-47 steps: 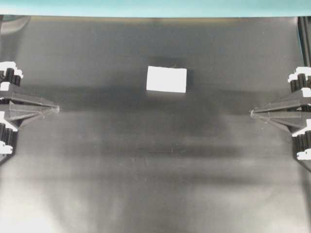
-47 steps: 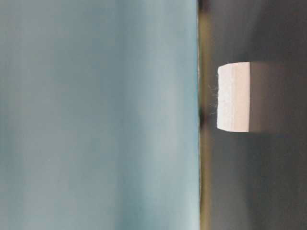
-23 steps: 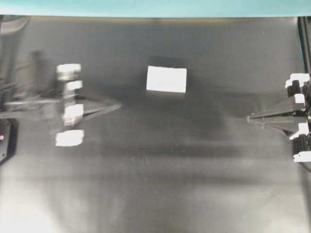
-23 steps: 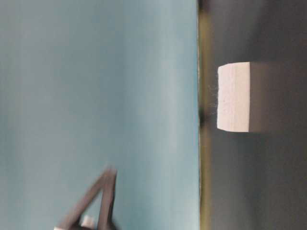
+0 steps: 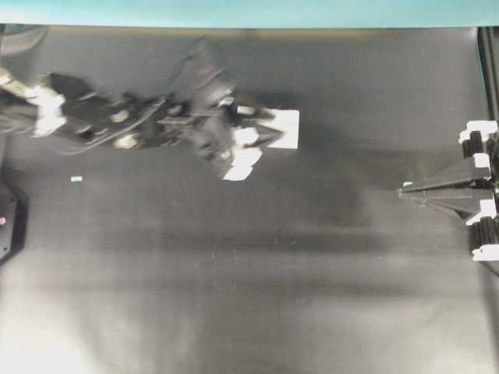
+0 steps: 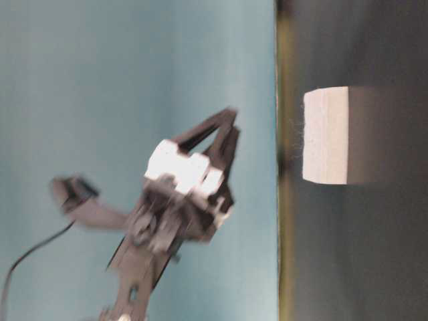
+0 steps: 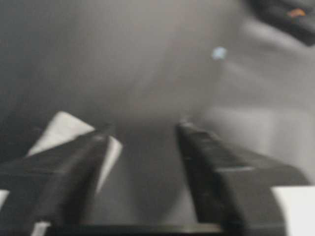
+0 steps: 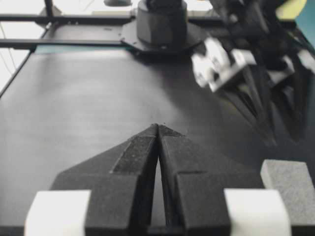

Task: Push the sponge with the left arm to wipe the table.
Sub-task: 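Reach the left gripper toward the white sponge and grasp it, then drag the held sponge with the left gripper toward the lower-left table area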

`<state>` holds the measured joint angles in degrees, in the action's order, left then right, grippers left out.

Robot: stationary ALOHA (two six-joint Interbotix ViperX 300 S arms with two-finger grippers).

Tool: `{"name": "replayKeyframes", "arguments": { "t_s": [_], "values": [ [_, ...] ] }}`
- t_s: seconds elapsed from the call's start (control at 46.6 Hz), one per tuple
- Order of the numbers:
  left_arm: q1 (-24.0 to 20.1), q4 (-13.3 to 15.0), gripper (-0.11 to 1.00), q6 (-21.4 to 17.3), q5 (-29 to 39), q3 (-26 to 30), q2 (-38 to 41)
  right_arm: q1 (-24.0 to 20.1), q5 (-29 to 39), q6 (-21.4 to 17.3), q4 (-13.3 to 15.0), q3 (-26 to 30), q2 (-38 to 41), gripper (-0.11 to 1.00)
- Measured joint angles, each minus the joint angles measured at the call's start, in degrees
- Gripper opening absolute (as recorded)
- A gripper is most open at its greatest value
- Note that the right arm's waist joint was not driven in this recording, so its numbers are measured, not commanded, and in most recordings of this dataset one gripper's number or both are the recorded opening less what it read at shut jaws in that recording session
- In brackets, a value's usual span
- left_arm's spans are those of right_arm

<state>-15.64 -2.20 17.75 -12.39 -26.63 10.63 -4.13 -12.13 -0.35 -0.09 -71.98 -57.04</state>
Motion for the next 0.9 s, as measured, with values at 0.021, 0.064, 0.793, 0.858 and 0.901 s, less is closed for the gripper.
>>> {"name": "replayKeyframes", "arguments": {
  "t_s": [0.021,0.064,0.793,0.858,0.901],
  "values": [
    [-0.4,0.0,0.68,0.0,0.5,1.0,1.0,0.0,0.0,-0.1,0.0,-0.1,-0.1,0.01],
    [-1.1,0.0,0.7,0.4,1.3,2.4,2.7,0.0,0.0,-0.1,0.0,-0.2,-0.2,0.01],
    [-4.8,0.0,0.66,4.3,2.9,6.8,13.7,0.0,0.0,0.0,0.0,-1.4,-0.4,0.01],
    [-4.7,-0.1,0.66,4.5,2.9,6.1,13.5,0.0,0.0,0.0,0.0,-1.5,-0.4,0.01],
    [-4.7,-0.1,0.66,4.6,2.8,5.5,13.5,0.0,-0.1,0.0,0.0,-1.7,-0.4,0.01]
  ]
}}
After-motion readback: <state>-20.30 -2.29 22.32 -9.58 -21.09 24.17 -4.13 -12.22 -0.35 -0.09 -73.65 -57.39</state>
